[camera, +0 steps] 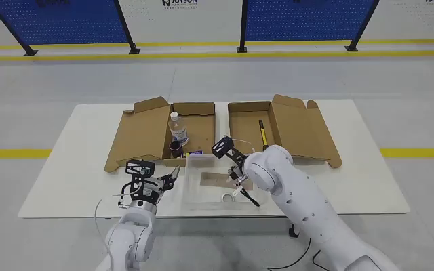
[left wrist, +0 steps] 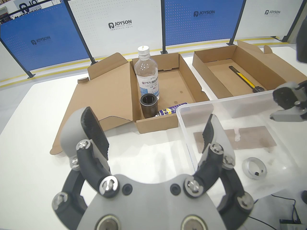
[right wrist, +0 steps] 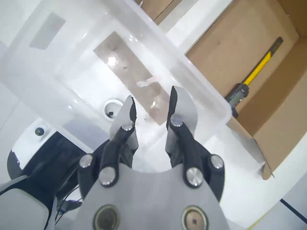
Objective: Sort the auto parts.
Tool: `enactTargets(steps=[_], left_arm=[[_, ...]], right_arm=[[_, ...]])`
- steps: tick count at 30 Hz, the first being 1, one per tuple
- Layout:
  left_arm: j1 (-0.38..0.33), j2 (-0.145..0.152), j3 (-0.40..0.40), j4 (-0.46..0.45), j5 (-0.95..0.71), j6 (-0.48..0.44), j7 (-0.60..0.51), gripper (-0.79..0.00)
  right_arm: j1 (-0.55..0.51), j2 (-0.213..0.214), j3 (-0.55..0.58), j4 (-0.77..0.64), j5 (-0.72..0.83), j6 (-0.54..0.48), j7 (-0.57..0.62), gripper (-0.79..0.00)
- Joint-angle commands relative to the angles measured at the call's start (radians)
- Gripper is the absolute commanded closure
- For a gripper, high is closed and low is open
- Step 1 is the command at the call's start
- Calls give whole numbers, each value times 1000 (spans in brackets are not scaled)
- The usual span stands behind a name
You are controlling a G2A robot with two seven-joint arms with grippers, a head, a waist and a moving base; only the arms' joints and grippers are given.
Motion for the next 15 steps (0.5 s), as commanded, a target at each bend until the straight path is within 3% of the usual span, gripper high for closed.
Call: enactTargets(steps=[1,15], left_arm=[[0,0,0,0,0,0,0,-785],[-4,6,-55,-34,-36,0,18,-785]], right_arm=[[17,-9,-18,50,26,-9,3,-320],[85,-67,-128,251,137,-60,-24,-323]])
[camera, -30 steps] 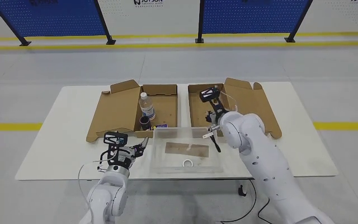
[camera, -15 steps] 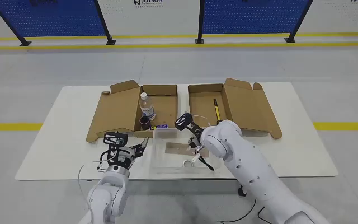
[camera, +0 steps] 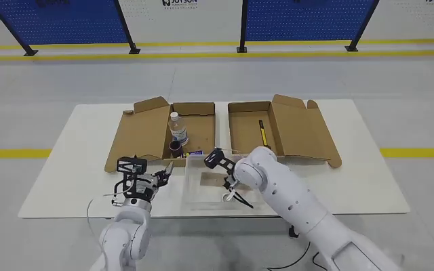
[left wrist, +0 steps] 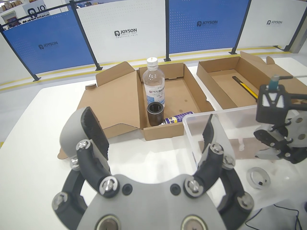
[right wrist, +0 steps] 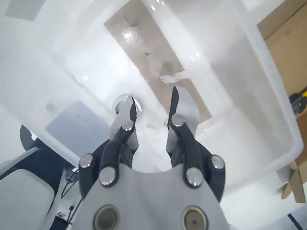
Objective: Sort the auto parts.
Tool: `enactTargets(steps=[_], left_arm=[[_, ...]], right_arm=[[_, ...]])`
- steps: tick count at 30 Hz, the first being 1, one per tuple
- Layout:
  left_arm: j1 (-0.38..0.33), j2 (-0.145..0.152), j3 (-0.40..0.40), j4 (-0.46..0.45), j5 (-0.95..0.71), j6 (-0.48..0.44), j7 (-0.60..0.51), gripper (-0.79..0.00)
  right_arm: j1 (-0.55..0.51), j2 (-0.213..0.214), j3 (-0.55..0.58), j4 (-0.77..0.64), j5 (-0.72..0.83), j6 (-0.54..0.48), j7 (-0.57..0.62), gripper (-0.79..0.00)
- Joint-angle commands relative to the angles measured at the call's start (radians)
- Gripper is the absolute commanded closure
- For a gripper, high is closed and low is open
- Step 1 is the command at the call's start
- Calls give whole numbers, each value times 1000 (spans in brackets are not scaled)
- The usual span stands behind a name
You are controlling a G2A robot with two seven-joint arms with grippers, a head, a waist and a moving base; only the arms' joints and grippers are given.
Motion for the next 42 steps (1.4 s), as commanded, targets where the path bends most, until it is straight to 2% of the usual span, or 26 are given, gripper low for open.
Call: enactTargets(steps=[1,8,15,21,29,38,42], left_arm=[[0,2,-18,-15,-11,-5,-12,-785],[6,10,-93,-66,-47,-37,-86,-785],[6,17,-142,-77,-53,-64,-109,-785],[-2,20,-140,-66,-46,-77,-106,-785],[-10,21,-126,-59,-31,-77,-103,-785],[-10,21,-126,-59,-31,-77,-103,-785],[-10,21,-126,-59,-31,-77,-103,-785]], right_arm=[[4,-7,-13,23,14,-8,-5,-323],[14,-28,-42,91,43,-20,-29,-326],[4,-22,-16,87,51,-17,-35,-329],[-17,-8,5,52,42,-32,8,-296],[-41,3,19,34,28,-35,29,-311],[-29,-8,-6,76,30,-50,33,-280],[-17,-16,-20,105,36,-57,32,-234]])
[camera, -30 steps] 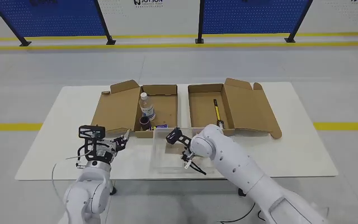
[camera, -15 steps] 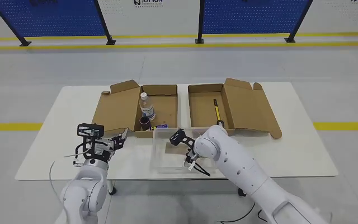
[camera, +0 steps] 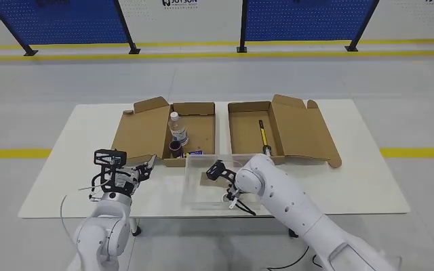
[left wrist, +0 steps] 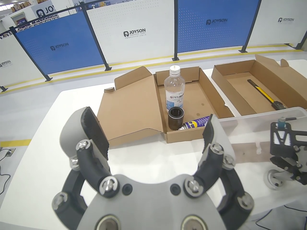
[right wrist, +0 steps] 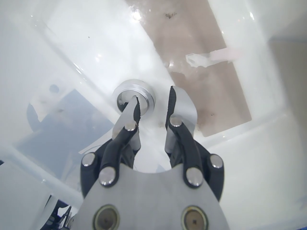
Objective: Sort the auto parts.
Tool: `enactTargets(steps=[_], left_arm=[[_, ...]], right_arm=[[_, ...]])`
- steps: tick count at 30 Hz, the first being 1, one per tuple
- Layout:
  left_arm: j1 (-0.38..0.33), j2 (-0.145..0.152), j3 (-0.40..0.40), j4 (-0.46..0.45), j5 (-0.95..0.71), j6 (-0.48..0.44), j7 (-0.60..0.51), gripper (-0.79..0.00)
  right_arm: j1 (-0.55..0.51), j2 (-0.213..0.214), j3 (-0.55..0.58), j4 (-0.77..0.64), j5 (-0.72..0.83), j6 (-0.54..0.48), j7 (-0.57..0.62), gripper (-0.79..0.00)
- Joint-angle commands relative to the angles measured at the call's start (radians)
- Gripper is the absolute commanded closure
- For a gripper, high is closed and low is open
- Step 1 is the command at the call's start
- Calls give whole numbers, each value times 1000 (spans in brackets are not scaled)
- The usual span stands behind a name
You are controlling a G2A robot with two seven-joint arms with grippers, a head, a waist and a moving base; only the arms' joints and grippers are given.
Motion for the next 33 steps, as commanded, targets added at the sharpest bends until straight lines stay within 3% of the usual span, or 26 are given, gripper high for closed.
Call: enactTargets(steps=[1,14,16,19,22,28,33], left_arm=[[0,0,0,0,0,0,0,-785],[0,0,0,0,0,0,0,-785],[0,0,0,0,0,0,0,-785],[0,0,0,0,0,0,0,-785],[0,0,0,0,0,0,0,-785],[0,0,0,0,0,0,0,-785],[0,0,0,0,0,0,0,-785]], right_arm=[[7,-4,-6,17,4,-6,-2,-231],[57,-41,-56,120,36,-35,-8,-166],[63,-45,-61,132,39,-39,-11,-135],[72,-51,-65,144,41,-37,-17,0],[79,-52,-56,144,46,-32,-32,0],[71,-32,6,94,62,-21,-70,0],[11,12,139,-9,124,-40,-137,0]])
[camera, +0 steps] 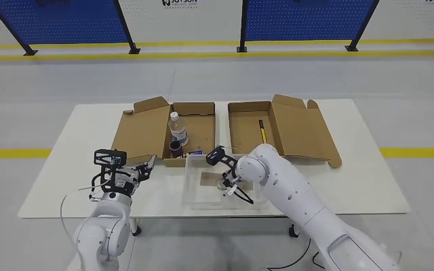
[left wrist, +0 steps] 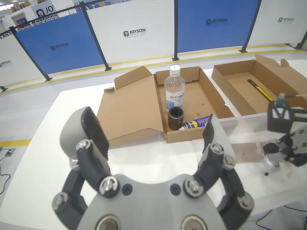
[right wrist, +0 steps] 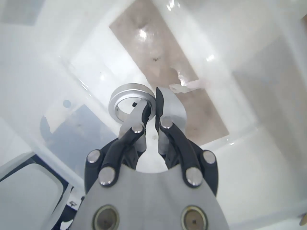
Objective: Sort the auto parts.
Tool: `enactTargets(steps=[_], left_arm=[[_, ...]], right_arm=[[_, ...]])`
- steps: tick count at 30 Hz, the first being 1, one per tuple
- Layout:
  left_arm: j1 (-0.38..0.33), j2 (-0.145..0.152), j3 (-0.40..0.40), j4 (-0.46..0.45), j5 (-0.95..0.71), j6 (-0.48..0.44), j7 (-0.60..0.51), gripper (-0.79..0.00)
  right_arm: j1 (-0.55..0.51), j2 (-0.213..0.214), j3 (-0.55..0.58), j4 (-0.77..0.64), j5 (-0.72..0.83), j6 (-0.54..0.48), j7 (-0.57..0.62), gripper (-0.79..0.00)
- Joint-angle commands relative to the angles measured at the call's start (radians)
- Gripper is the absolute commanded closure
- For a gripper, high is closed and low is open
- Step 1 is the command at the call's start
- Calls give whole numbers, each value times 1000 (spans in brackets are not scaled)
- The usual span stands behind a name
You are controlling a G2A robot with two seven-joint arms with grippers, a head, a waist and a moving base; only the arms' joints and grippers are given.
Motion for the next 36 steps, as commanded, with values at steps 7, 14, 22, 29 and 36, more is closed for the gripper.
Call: enactTargets(steps=[7,14,22,29,36], left_arm=[[0,0,0,0,0,0,0,-785],[0,0,0,0,0,0,0,-785],[0,0,0,0,0,0,0,-785],[0,0,0,0,0,0,0,-785],[0,0,0,0,0,0,0,-785]], right_arm=[[-184,76,269,-160,213,-140,-141,0],[-278,98,351,-193,368,-244,-230,0],[-275,106,336,-206,339,-206,-243,0],[-258,121,357,-303,163,-84,-287,0],[-193,133,366,-381,-126,147,-248,0]])
